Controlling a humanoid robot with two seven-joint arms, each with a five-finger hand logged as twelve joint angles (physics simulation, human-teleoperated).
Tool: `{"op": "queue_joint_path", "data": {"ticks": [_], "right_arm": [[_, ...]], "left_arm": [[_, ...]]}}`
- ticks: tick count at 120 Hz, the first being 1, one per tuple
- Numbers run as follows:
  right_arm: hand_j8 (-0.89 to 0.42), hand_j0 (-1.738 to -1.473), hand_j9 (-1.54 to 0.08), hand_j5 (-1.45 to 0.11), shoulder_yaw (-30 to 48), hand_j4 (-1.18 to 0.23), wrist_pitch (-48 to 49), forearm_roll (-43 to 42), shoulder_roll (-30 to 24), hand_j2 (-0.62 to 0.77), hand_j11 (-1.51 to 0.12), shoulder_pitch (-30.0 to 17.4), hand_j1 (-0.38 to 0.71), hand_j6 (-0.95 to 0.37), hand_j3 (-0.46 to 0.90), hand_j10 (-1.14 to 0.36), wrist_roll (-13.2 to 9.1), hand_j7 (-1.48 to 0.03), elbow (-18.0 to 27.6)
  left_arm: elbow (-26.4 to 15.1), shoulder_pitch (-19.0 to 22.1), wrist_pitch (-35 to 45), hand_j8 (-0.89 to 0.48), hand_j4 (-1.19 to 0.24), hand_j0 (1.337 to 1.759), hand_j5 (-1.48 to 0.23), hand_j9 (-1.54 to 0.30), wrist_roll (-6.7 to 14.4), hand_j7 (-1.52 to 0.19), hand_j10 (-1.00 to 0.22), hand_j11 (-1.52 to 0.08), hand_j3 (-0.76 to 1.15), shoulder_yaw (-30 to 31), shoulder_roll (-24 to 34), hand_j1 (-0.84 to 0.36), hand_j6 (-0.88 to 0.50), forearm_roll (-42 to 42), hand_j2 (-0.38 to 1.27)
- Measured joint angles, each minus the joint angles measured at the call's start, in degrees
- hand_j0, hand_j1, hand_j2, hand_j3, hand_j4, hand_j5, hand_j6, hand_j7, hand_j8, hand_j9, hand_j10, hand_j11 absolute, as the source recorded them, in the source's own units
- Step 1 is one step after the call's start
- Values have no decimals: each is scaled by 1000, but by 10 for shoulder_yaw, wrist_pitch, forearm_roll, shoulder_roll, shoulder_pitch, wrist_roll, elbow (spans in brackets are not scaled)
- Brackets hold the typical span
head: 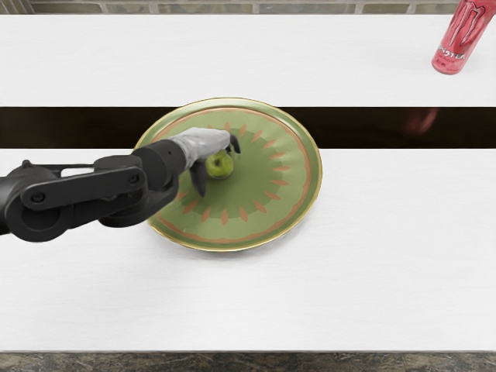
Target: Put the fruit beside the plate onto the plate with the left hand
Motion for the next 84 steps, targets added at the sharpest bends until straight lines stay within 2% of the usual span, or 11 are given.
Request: {"op": "queue_joint_path", "data": {"ticks": [20, 30, 40, 57, 70, 84], "right_arm": [[-33, -1658, -43, -43, 0, -33, 0, 0, 0, -7, -43, 0, -310, -33, 0, -33, 0, -43, 0], [-33, -1658, -43, -43, 0, -33, 0, 0, 0, -7, -43, 0, -310, -33, 0, -33, 0, -43, 0], [-33, -1658, -43, -43, 0, -33, 0, 0, 0, -7, -43, 0, -310, -33, 0, -33, 0, -43, 0], [-33, -1658, -43, -43, 0, -33, 0, 0, 0, -7, -43, 0, -310, -33, 0, -33, 0, -43, 0], [-33, -1658, -43, -43, 0, -33, 0, 0, 0, -7, -43, 0, -310, -33, 0, -33, 0, -43, 0], [-33, -1658, -43, -43, 0, -33, 0, 0, 0, -7, -43, 0, -310, -33, 0, -33, 0, -43, 0]], "left_arm": [[-17, -26, -5, -246, -265, 1657, -399, -392, 0, -392, -343, -392, 0, -13, 38, 9, -252, -23, 73], [-32, -36, -21, -250, -262, 1658, -376, -371, 0, -372, -314, -372, 0, -30, 57, 22, -254, -73, 66], [-40, -35, -98, -252, -260, 1658, -361, -358, 0, -358, -294, -358, 0, -88, 122, 30, -255, -188, 62], [-36, -32, -265, -255, -259, 1658, -346, -344, 0, -344, -276, -344, 0, -152, 300, 38, -257, -442, 58], [-16, -17, -318, -256, -258, 1658, -340, -338, 0, -339, -268, -338, 0, -170, 329, 41, -257, -625, 55], [8, -2, -338, -255, -256, 1658, -335, -335, 0, -335, -262, -335, 0, -177, 345, 43, -256, -736, 54]]}}
